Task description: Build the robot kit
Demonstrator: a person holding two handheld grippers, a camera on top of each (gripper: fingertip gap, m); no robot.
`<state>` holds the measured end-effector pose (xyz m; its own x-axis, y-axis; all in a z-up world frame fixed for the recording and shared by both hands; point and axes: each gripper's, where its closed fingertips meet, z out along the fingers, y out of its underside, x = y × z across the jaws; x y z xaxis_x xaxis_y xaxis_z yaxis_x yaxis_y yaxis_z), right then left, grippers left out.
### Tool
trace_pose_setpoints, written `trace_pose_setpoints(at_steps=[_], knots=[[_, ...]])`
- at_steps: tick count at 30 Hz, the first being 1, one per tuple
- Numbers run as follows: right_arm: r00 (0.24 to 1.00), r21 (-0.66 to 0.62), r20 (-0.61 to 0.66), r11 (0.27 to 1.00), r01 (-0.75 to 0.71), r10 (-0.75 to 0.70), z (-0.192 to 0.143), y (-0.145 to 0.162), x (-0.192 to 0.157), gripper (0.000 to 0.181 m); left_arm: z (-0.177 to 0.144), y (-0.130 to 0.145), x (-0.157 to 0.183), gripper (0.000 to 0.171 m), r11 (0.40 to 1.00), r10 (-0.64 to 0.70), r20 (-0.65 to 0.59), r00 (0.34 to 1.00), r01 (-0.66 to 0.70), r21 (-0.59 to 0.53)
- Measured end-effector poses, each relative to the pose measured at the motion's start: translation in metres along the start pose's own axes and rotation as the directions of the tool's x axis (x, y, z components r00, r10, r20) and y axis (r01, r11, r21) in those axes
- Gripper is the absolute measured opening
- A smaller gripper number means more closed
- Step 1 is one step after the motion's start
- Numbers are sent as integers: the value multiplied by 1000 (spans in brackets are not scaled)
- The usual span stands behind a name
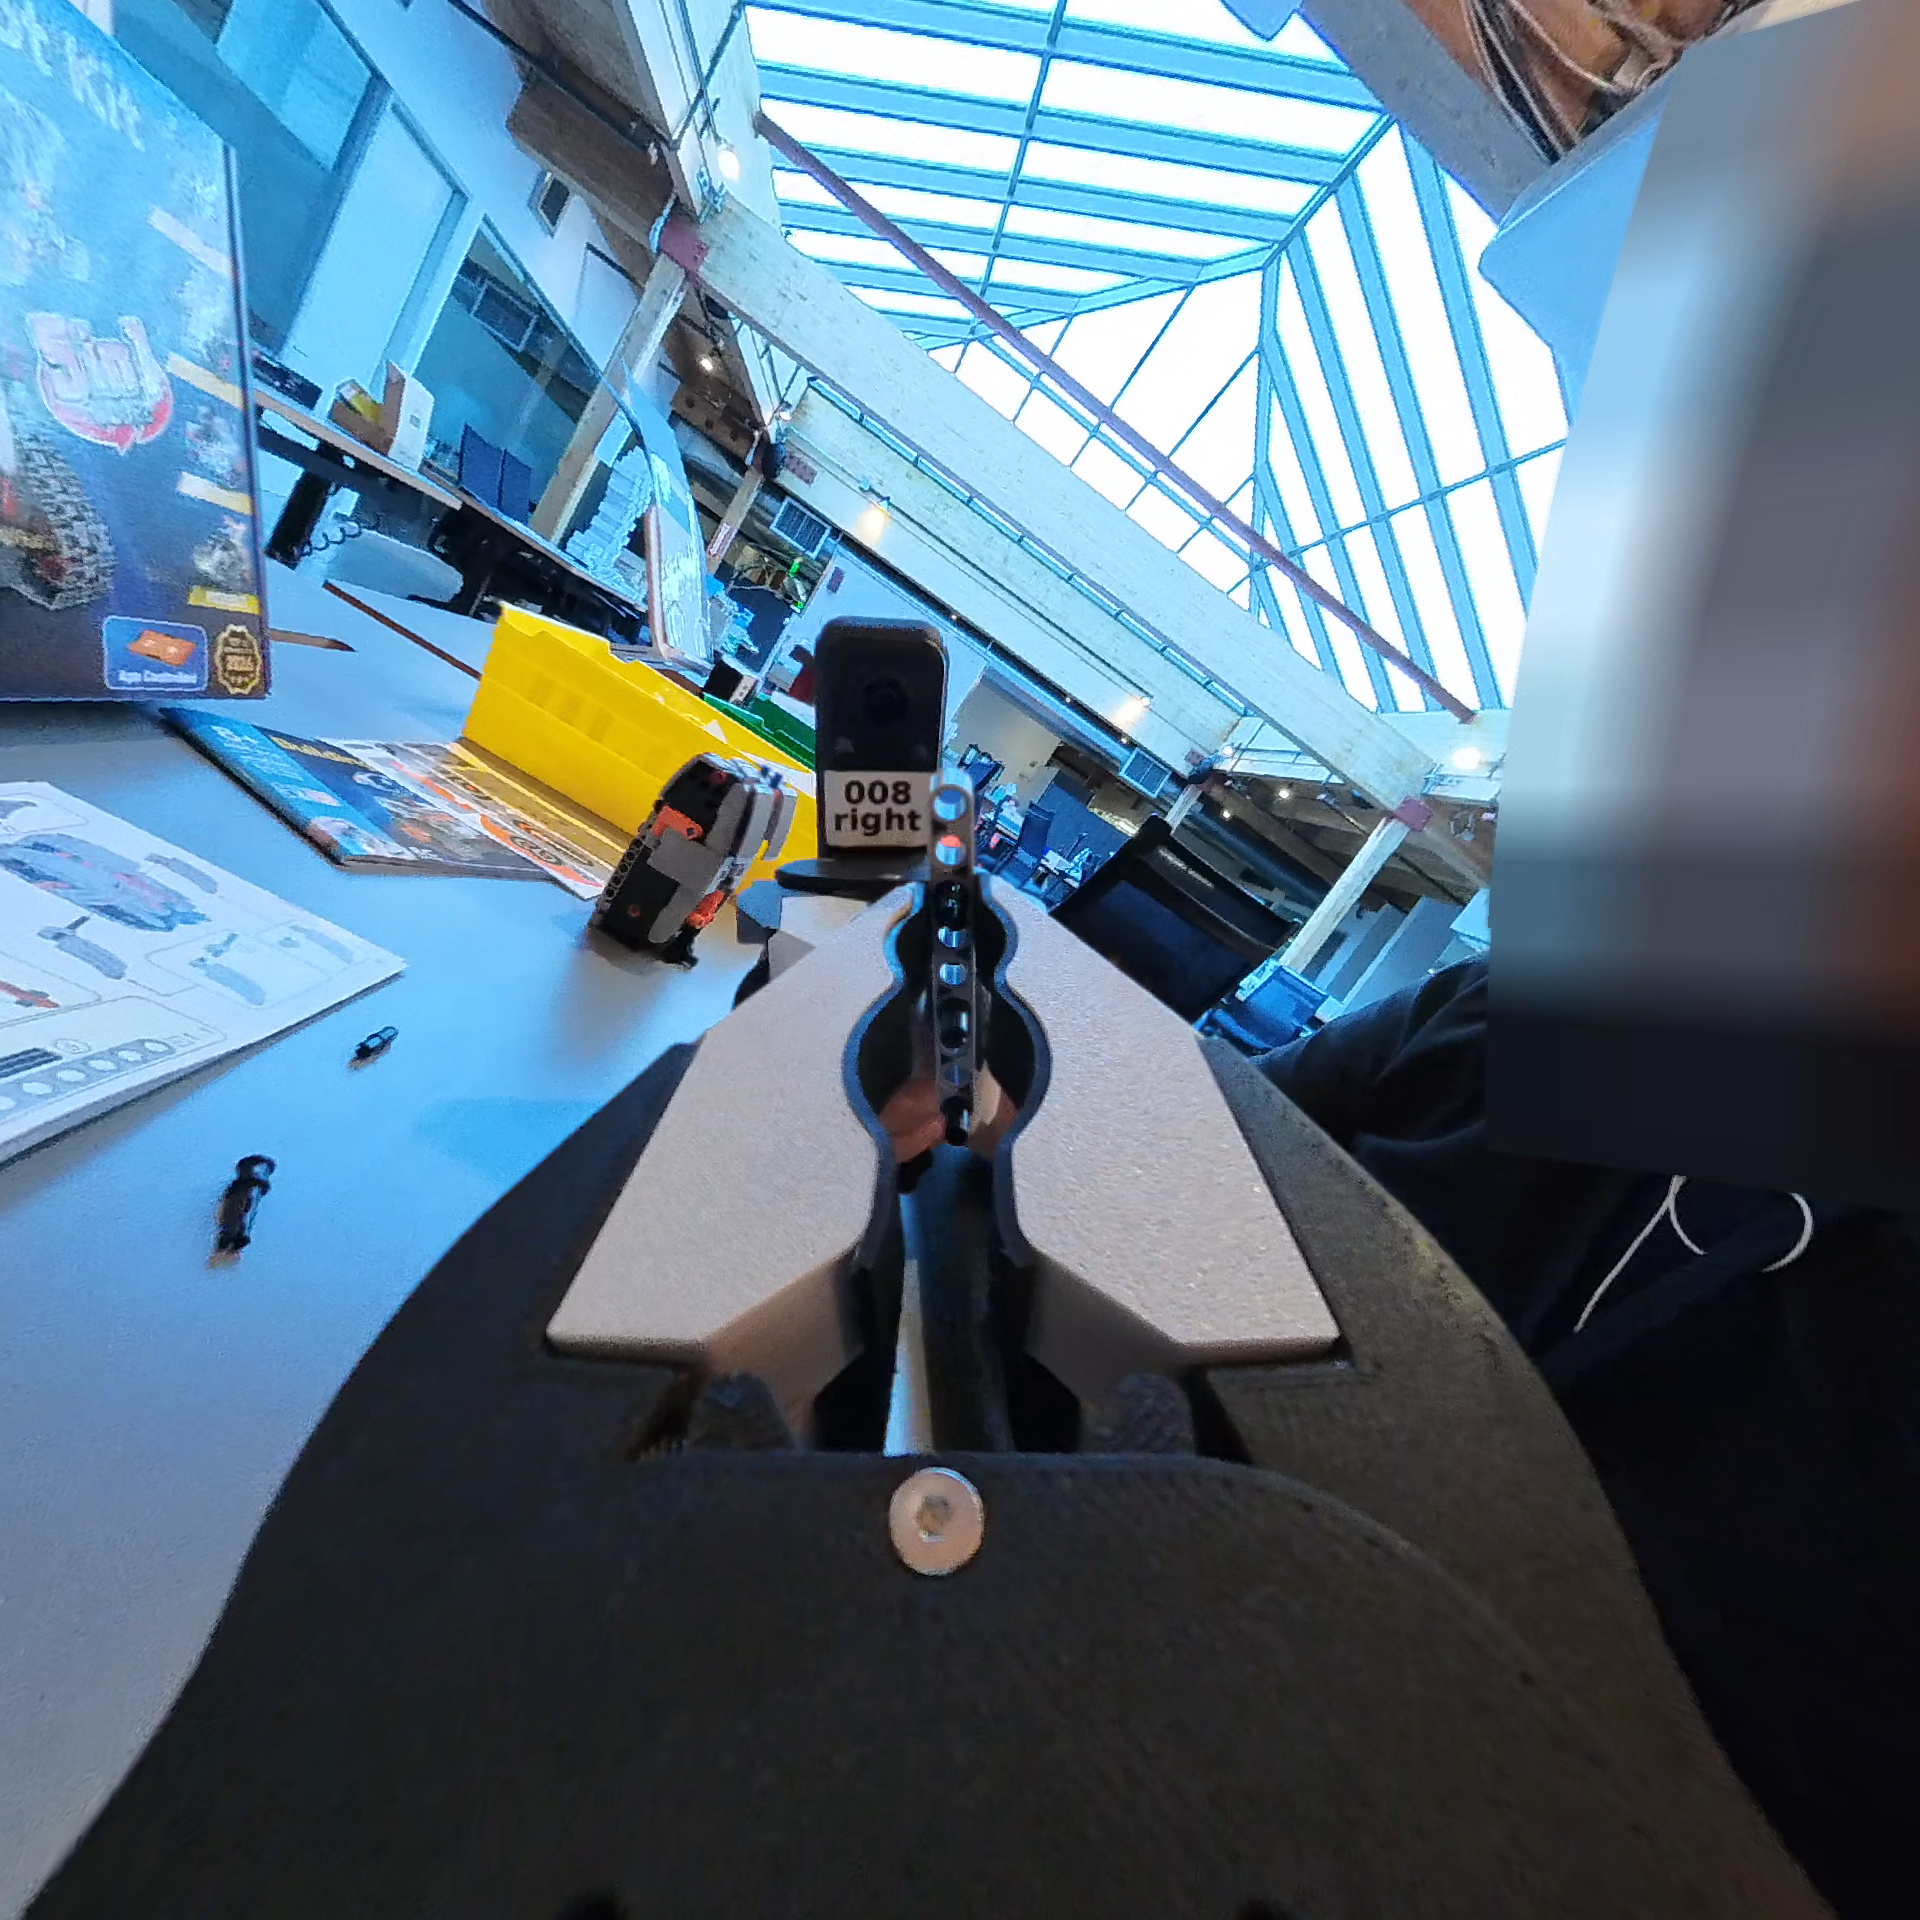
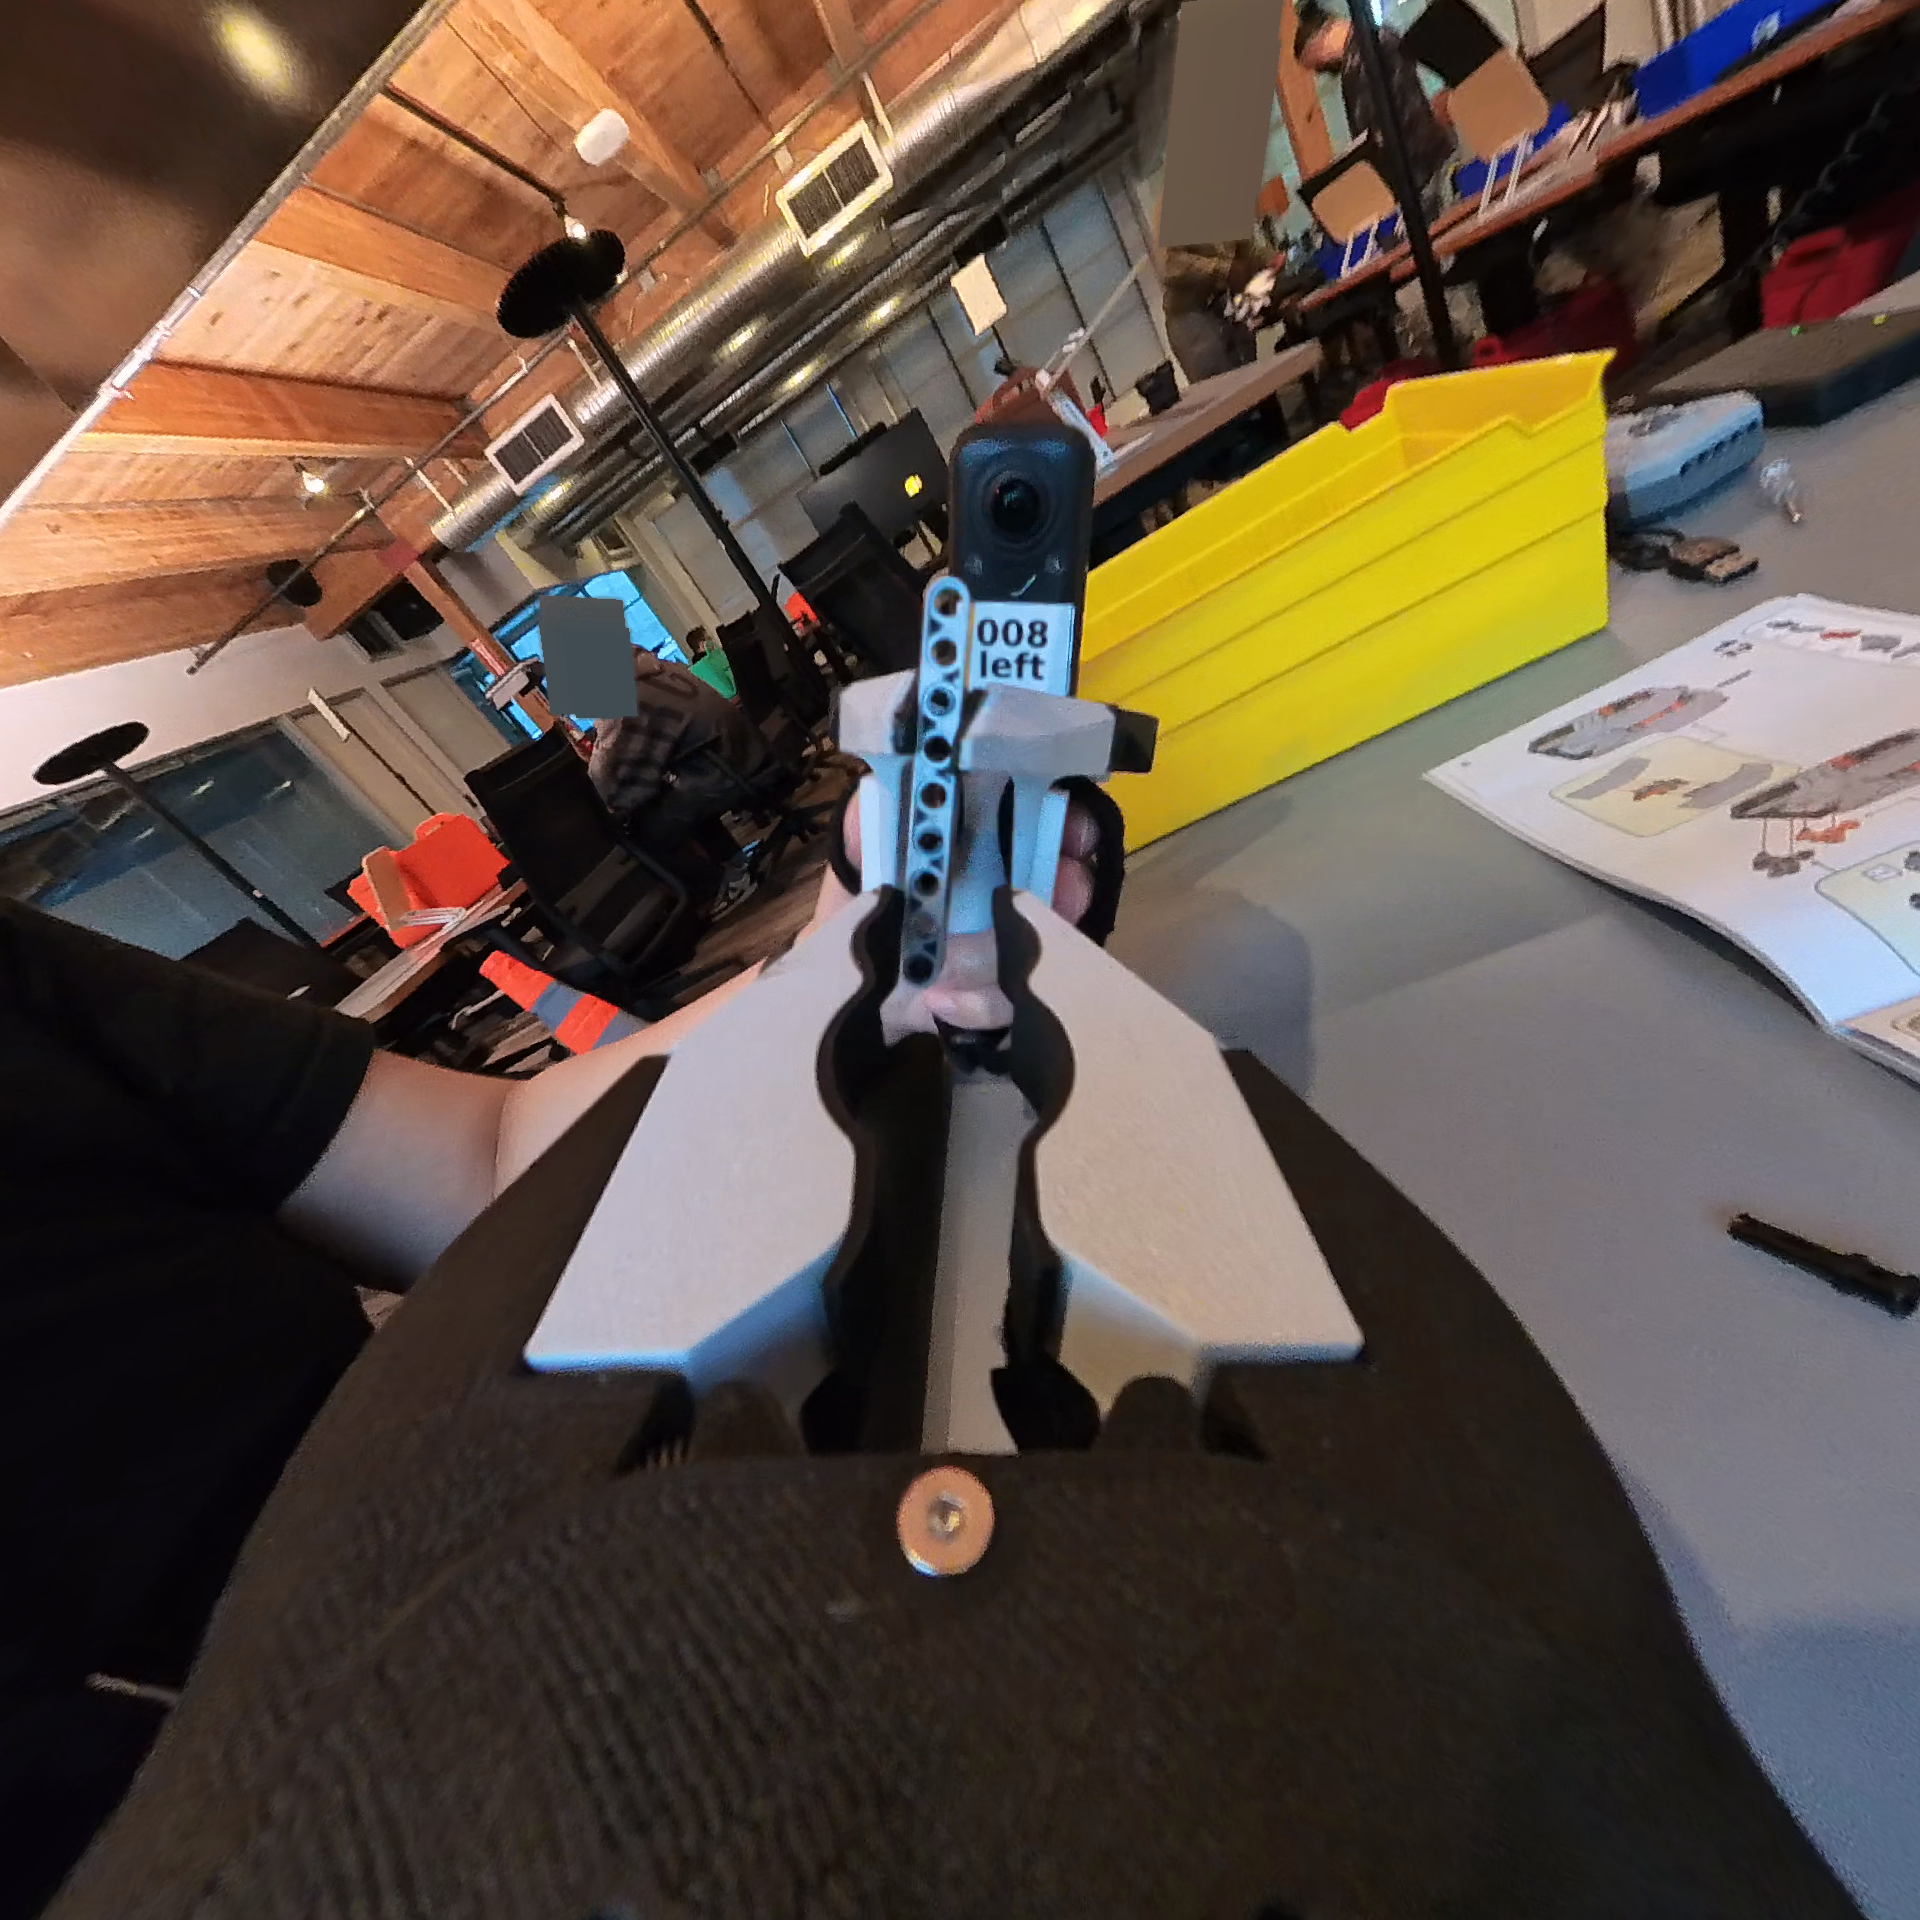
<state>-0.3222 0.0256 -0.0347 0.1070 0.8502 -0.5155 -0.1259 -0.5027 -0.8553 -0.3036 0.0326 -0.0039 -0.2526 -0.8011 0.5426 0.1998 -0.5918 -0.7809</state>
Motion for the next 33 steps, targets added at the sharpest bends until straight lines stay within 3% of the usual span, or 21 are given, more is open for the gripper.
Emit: trace_pose_setpoints(at_steps=[4,7,11,14,18,25,28,33], knots=[[999,-48,-37,998,31,-33,-11,-1,9,16,-11,0,-11,3,1000,-22,56,998,23,-8],[983,-90,-161,994,69,-83,-28,-4,29,16,-20,-1,-19,3,998,-65,87,994,65,8],[911,-261,-367,961,91,-186,-56,12,66,15,-38,32,-51,3,977,-149,272,951,184,-108],[873,-347,-424,934,91,-243,-66,23,80,15,-47,45,-63,3,943,-270,330,904,318,-99],[859,-385,-437,919,89,-267,-66,28,86,15,-59,67,-86,4,889,-288,505,814,423,-175],[851,-401,-446,912,85,-275,-68,30,91,15,-66,99,-94,4,716,-427,636,643,670,-196],[850,-400,-443,912,97,-285,-68,27,89,15,-69,102,-95,4,687,-397,696,598,696,-206],[854,-398,-425,909,121,-300,-66,24,82,16,-67,104,-96,4,679,-355,729,585,697,-229]])
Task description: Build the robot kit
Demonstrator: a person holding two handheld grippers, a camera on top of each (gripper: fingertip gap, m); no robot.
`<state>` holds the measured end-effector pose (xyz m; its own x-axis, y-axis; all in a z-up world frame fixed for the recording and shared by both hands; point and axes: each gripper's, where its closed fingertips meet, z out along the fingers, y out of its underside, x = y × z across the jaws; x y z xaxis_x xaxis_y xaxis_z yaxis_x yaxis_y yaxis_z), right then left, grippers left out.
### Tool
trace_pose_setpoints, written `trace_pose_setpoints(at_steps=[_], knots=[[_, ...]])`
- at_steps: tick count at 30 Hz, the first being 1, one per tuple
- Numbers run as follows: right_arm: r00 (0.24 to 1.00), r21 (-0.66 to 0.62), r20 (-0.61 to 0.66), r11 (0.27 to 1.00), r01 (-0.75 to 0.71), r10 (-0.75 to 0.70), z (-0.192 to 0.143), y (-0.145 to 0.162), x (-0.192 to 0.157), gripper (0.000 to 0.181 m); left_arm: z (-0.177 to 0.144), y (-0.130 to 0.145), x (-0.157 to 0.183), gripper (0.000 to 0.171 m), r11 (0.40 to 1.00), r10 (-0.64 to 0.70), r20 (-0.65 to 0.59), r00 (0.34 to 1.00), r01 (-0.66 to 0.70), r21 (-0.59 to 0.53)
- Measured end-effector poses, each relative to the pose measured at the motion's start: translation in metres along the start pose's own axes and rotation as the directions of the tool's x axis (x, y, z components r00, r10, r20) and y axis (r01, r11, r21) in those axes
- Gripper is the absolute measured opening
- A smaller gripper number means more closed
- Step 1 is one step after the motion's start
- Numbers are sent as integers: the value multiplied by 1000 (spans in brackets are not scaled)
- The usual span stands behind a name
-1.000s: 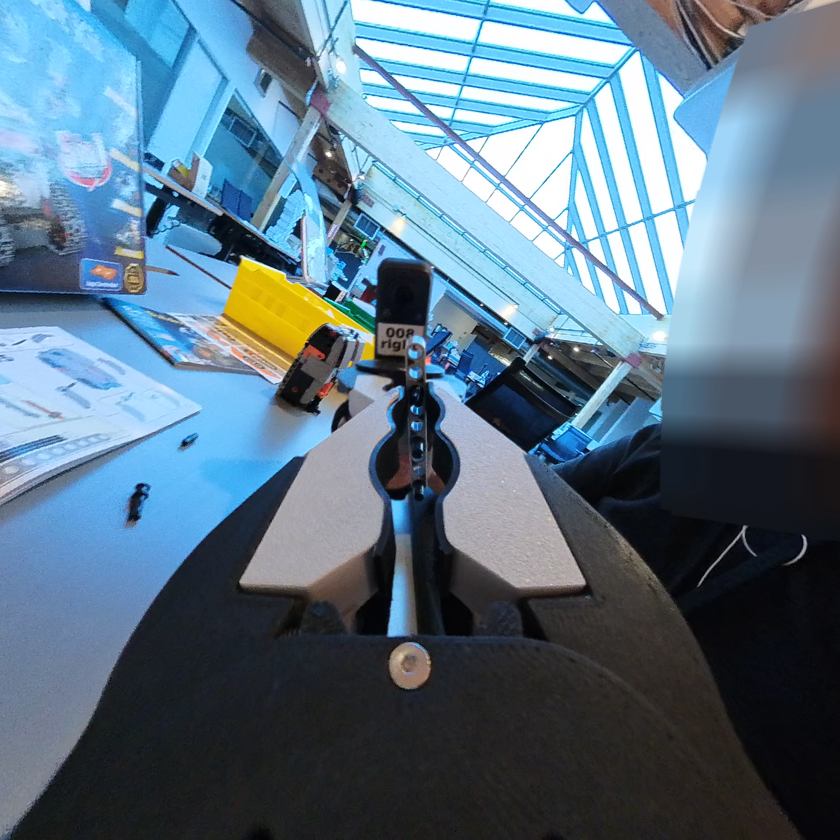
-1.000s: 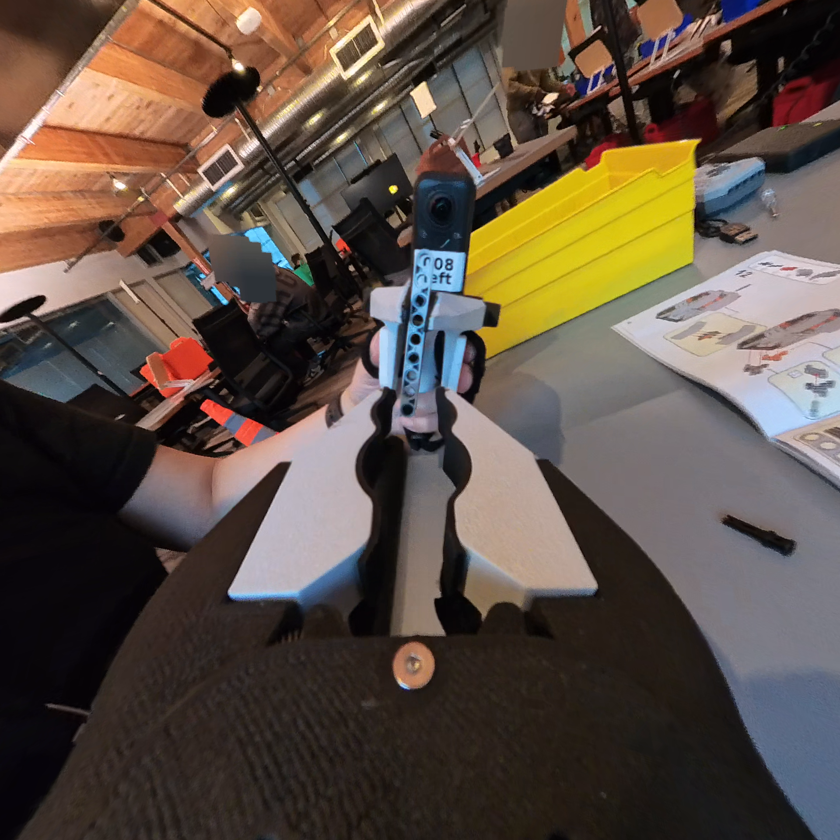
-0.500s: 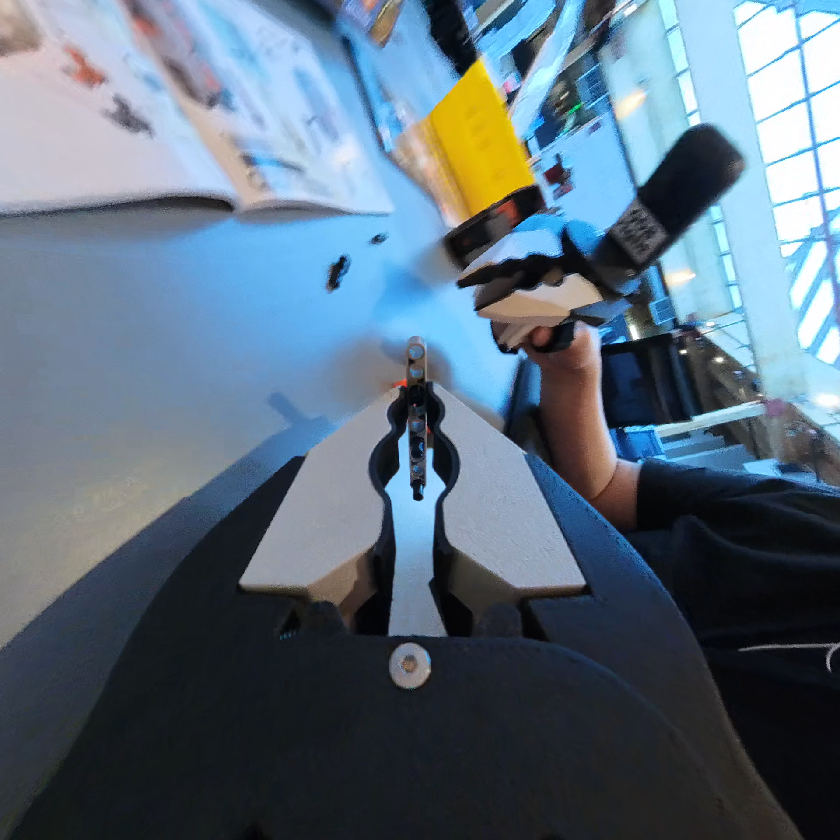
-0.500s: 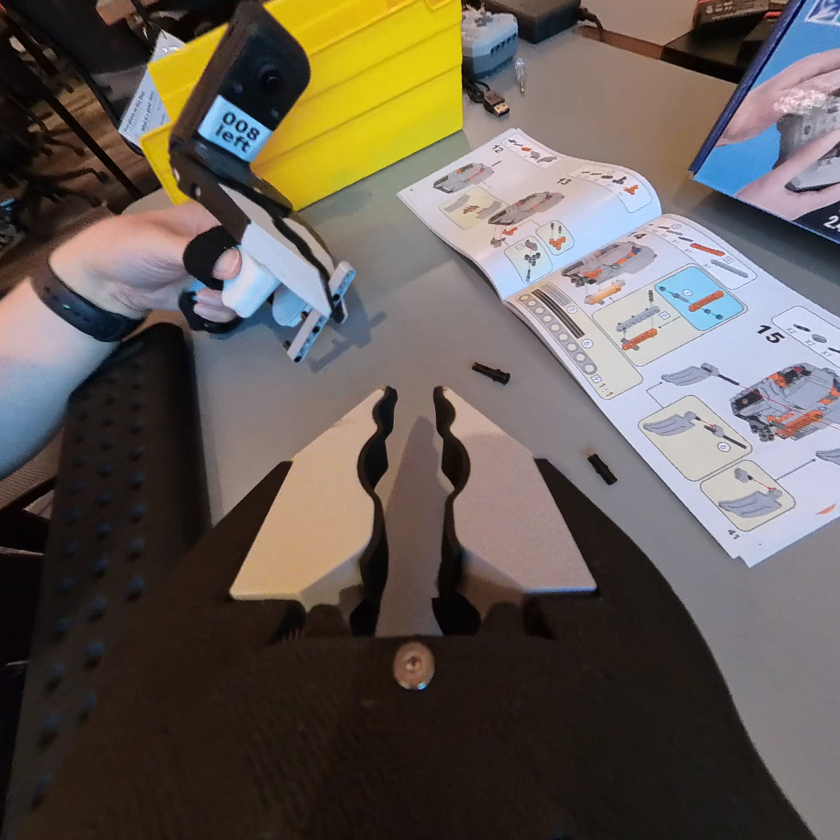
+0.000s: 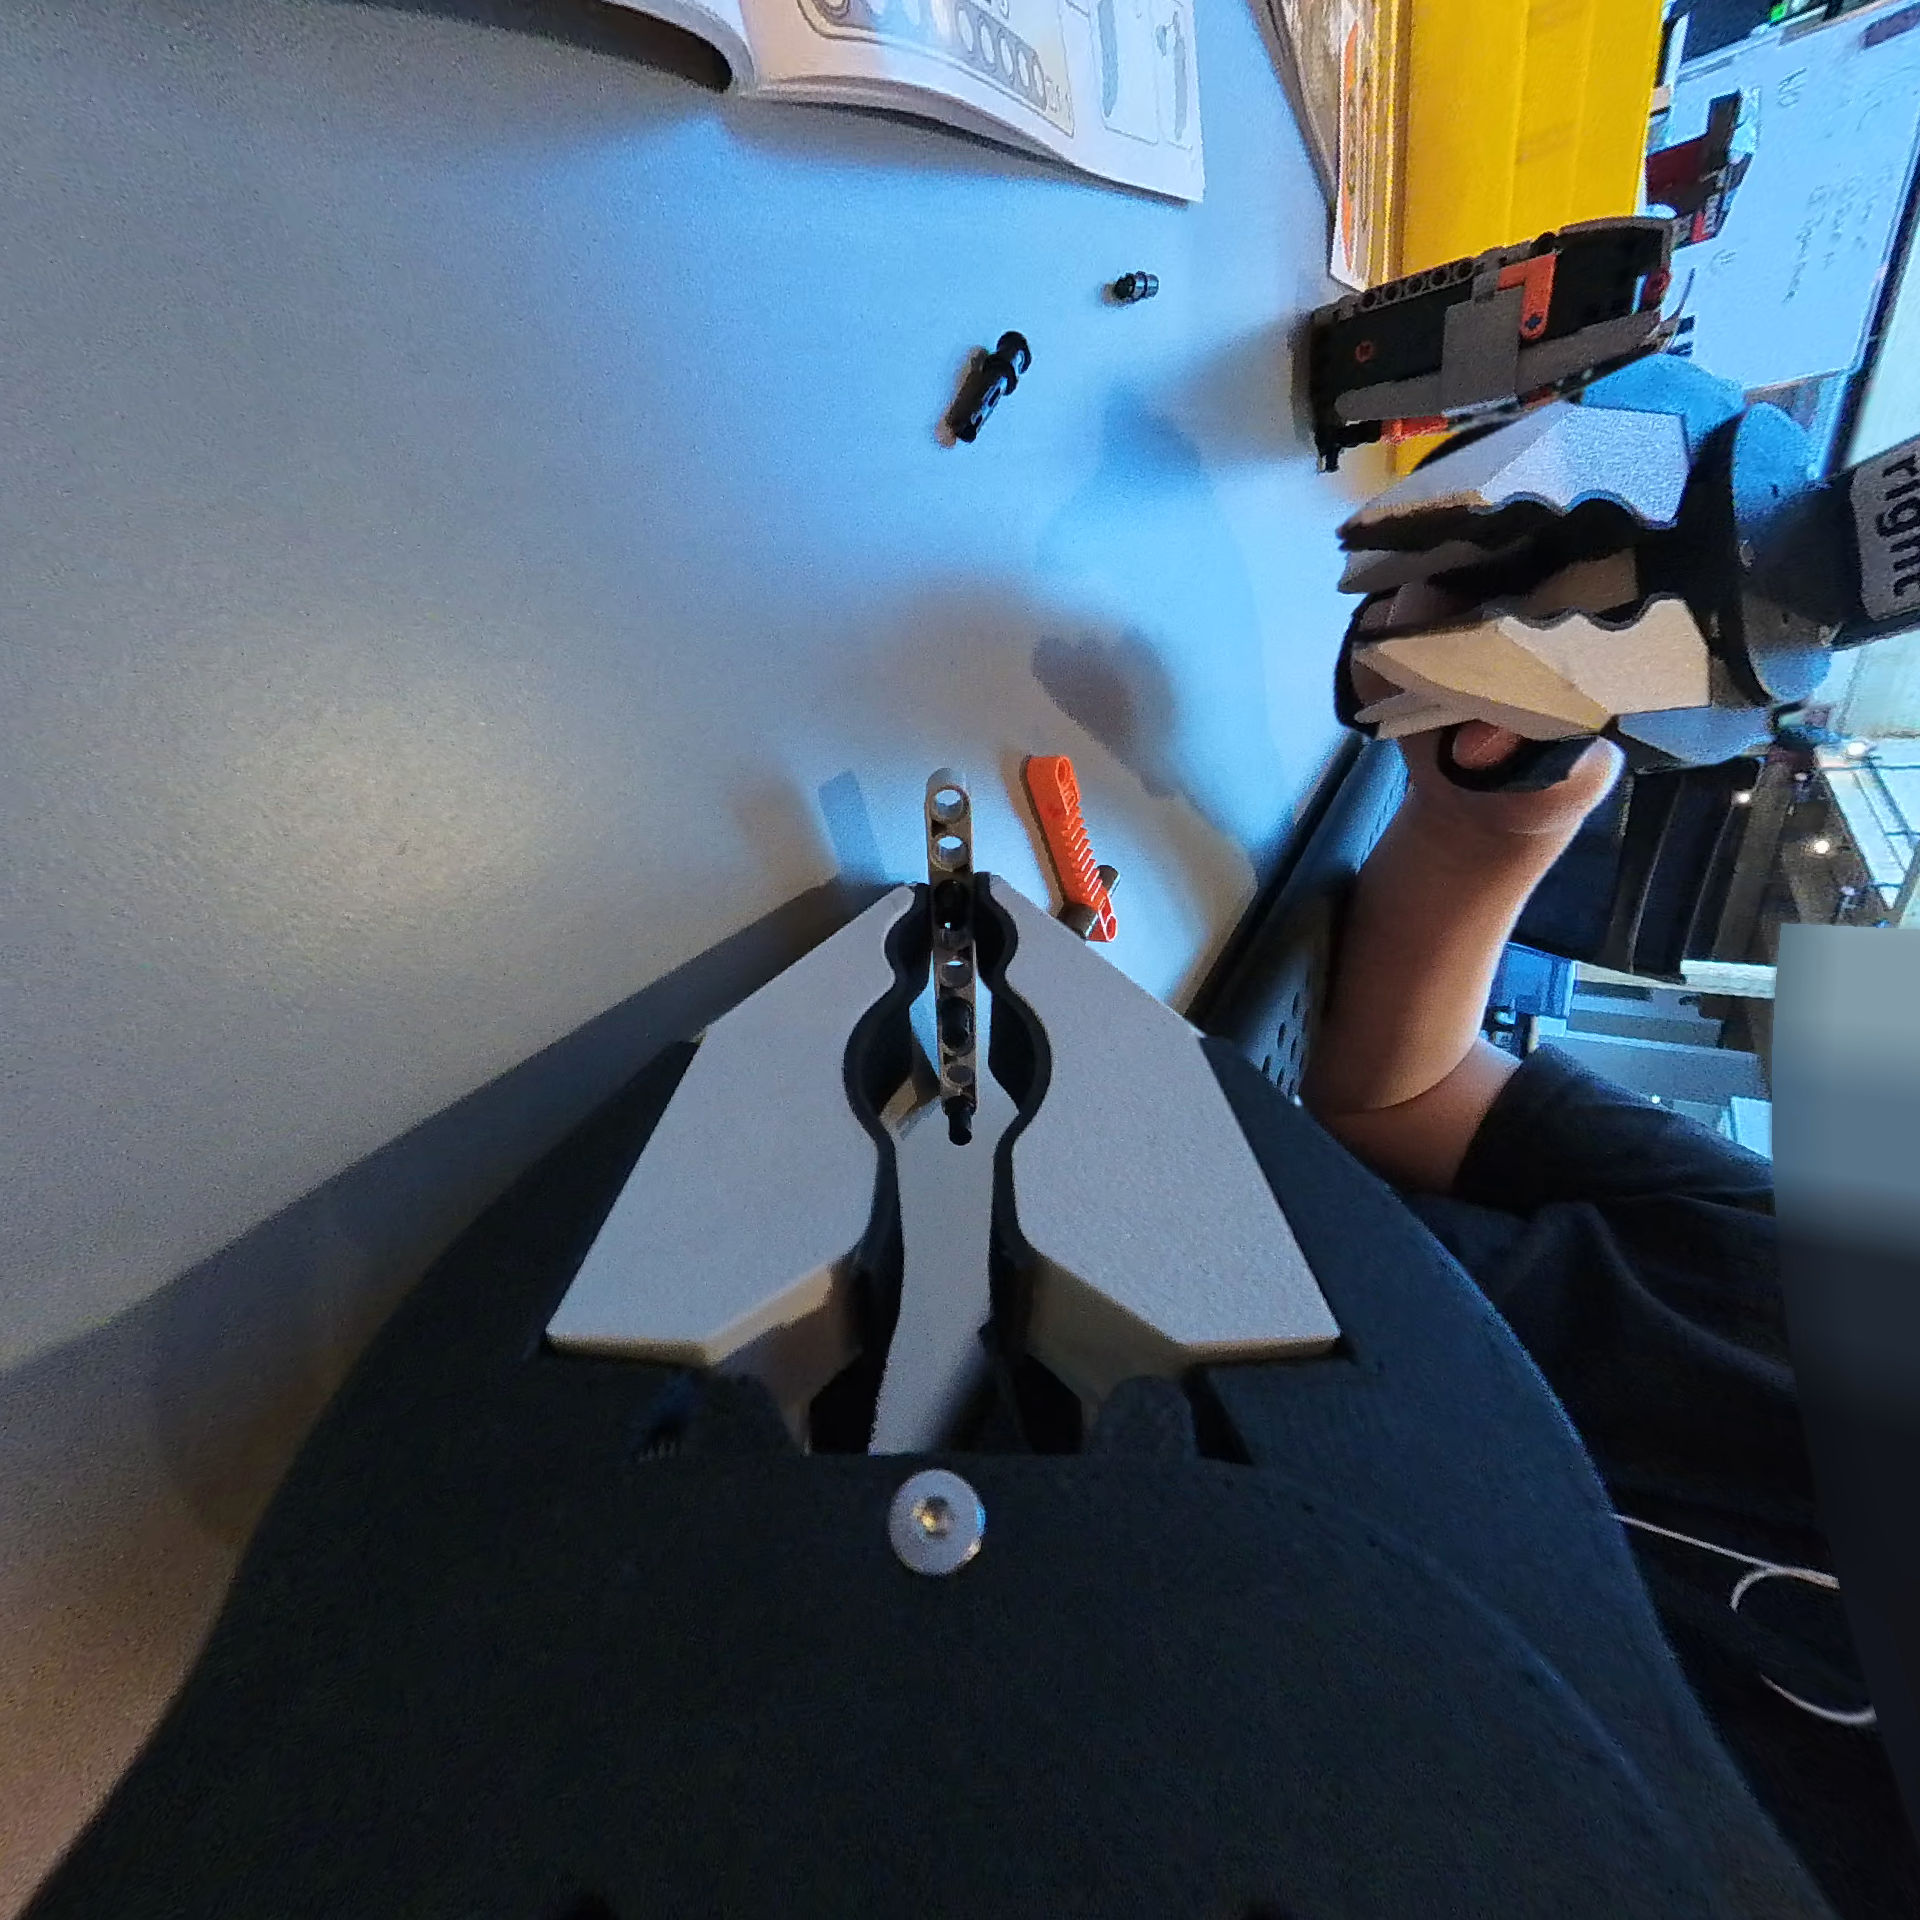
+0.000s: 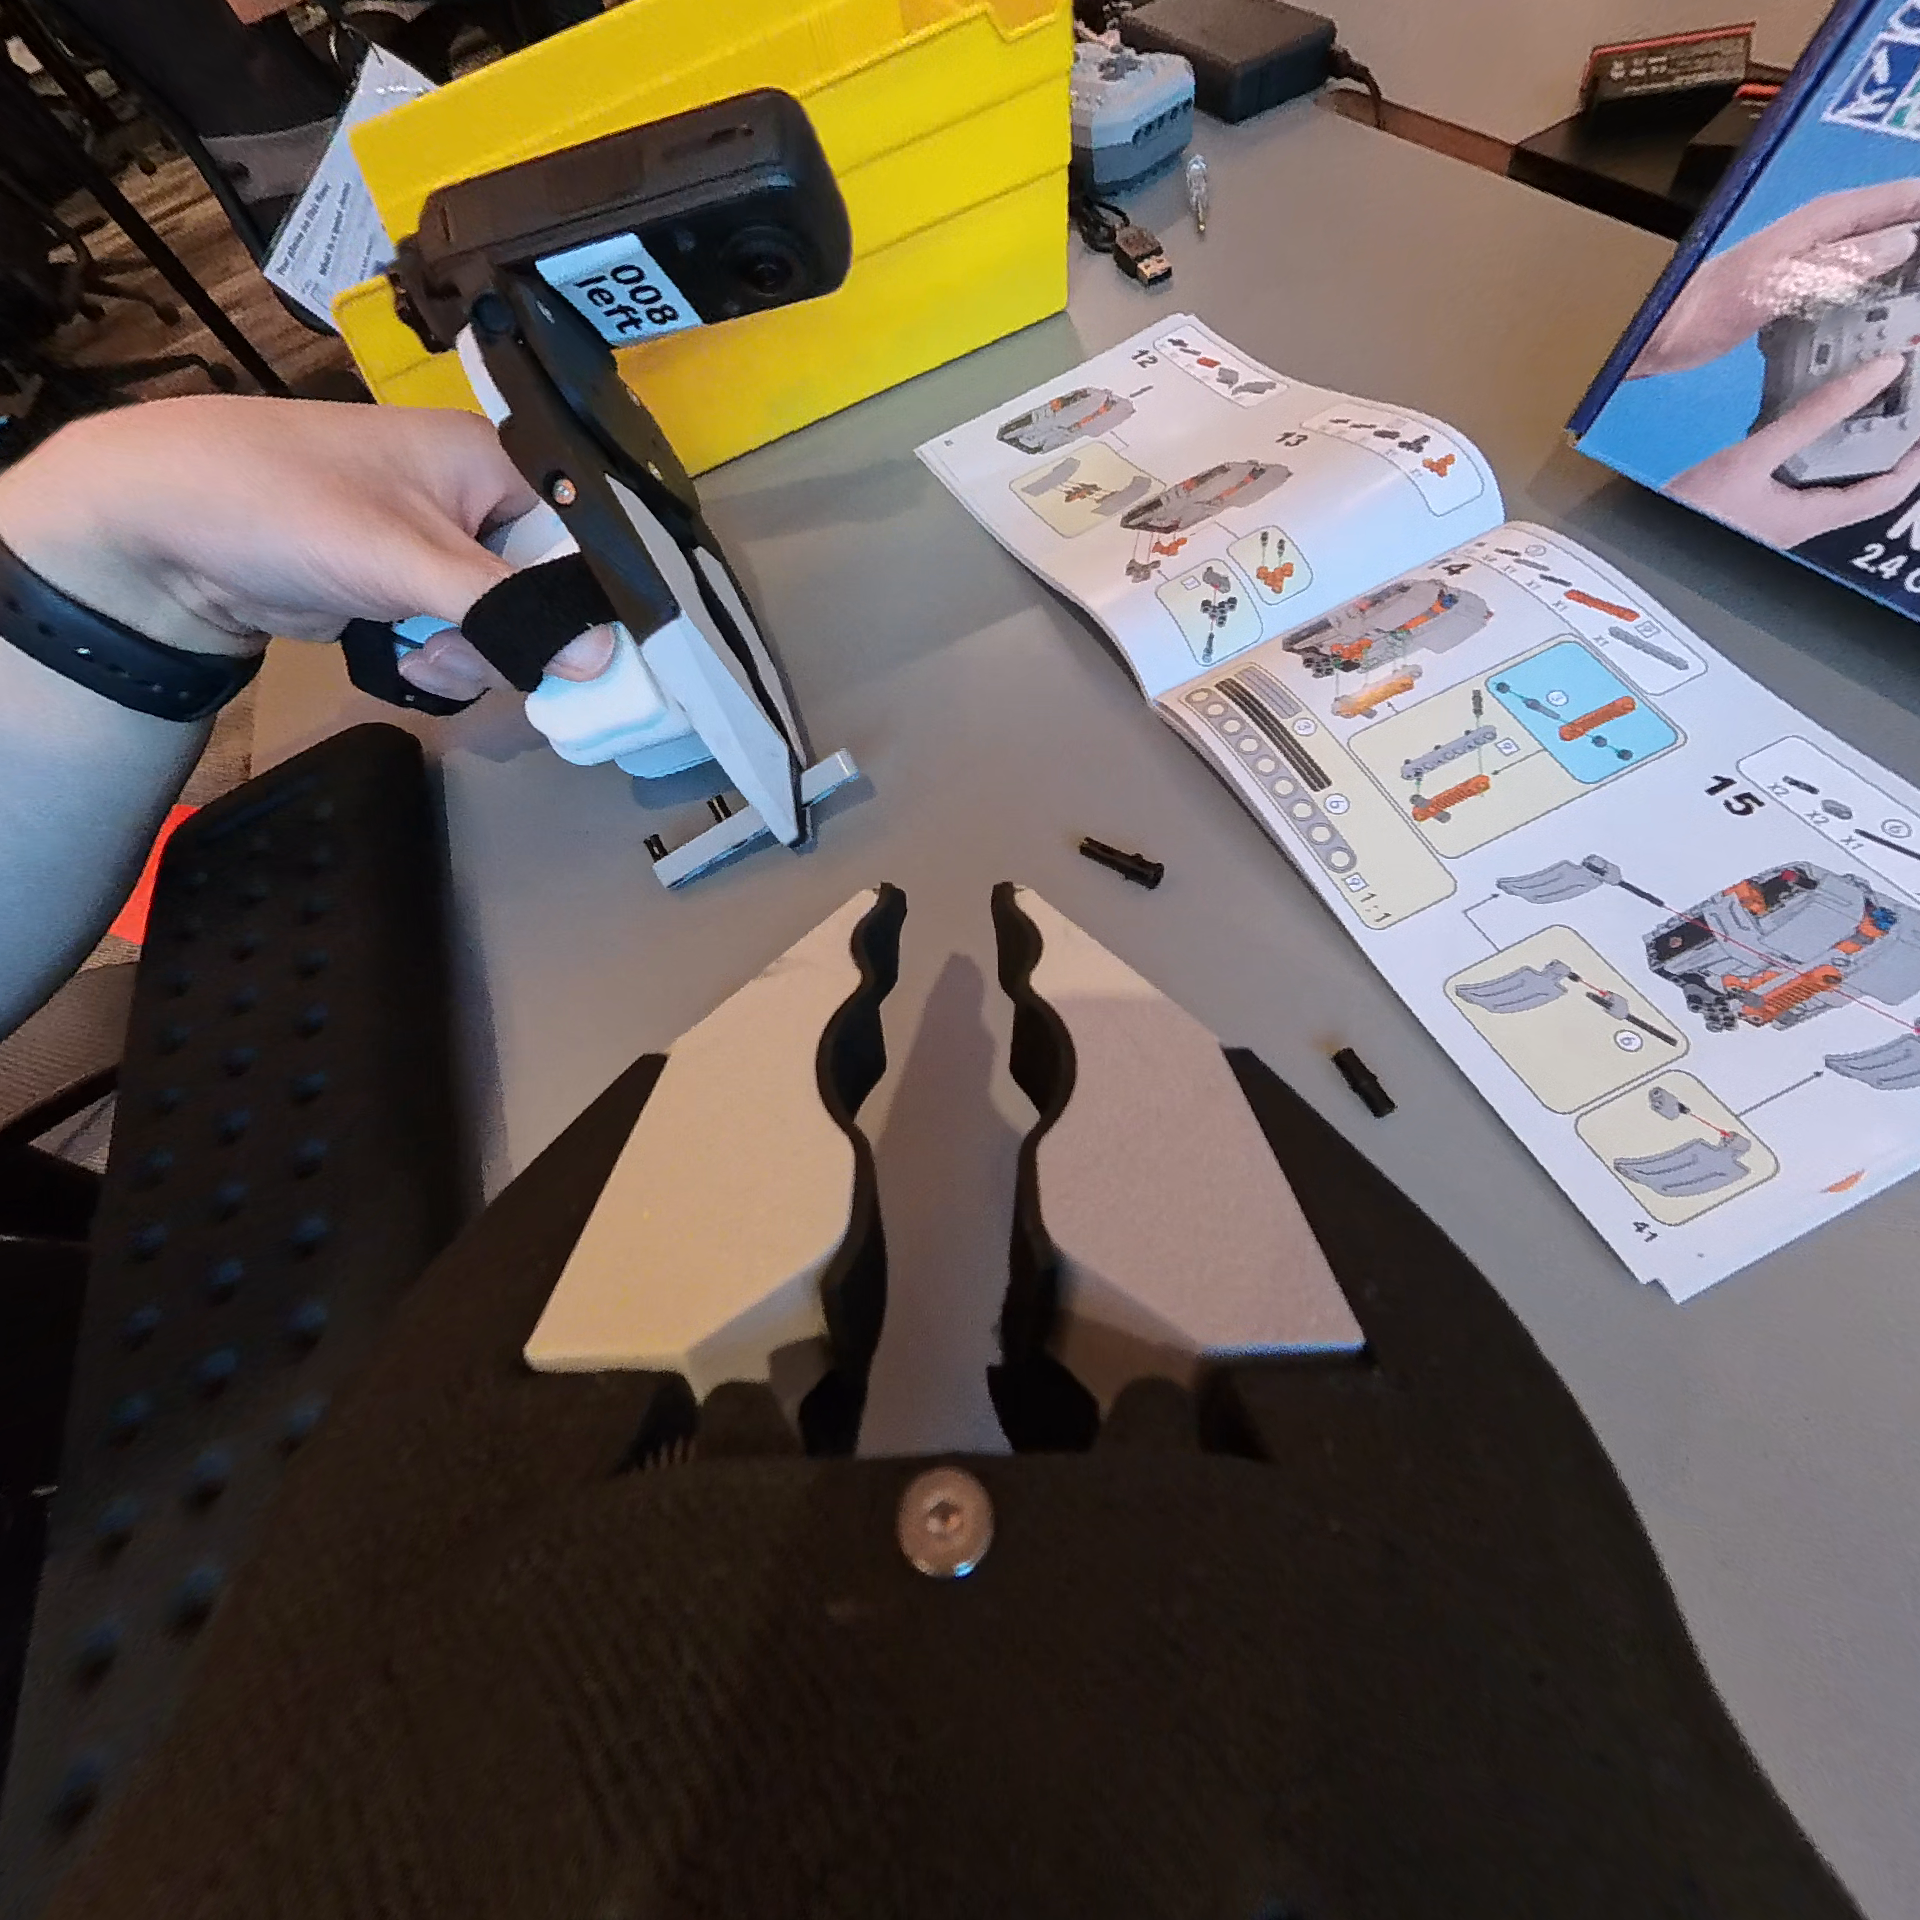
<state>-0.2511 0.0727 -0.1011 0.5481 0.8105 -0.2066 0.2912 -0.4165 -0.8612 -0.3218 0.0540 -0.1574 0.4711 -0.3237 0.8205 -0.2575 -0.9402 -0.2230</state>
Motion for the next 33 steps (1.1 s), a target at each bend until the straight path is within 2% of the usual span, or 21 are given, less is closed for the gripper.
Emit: trace_pose_setpoints(at_steps=[2,5,11,14,17,19,23,25,27,29,31,33], knots=[[1000,-2,-1,1000,11,-11,-1,0,-1,16,0,0,1,6,1000,-29,-32,999,29,6],[1000,0,8,1000,23,-23,-2,-1,-3,16,-3,-2,6,19,997,-65,-80,995,68,30],[999,23,22,999,32,-33,-5,-6,-7,17,-22,-6,-8,25,998,-32,116,993,25,63],[999,27,22,999,39,-40,-6,-7,-8,17,-32,-10,-16,28,998,25,216,976,-38,58],[999,26,23,999,45,-46,-6,-7,-9,17,-30,-6,-19,14,997,70,215,974,-70,-7],[999,24,20,998,49,-50,-6,-7,-9,17,-28,-7,-18,13,998,68,182,981,-69,-4],[998,22,26,998,54,-55,-2,-5,-12,17,-40,-12,-16,18,993,60,205,977,-80,89],[996,8,44,997,78,-78,4,-3,-19,17,-50,-15,-14,19,983,54,274,960,-99,154],[993,-32,33,992,118,-117,10,3,-22,17,-50,-16,-9,28,978,42,344,938,-109,176],[987,-70,28,985,158,-157,16,9,-24,18,-39,-17,-3,27,979,71,400,914,-141,149],[984,-89,26,980,179,-178,18,12,-26,18,-33,-17,-9,21,979,109,504,857,-182,96],[982,-92,20,978,187,-186,18,14,-25,18,-28,-17,-11,15,980,121,530,839,-187,72]])
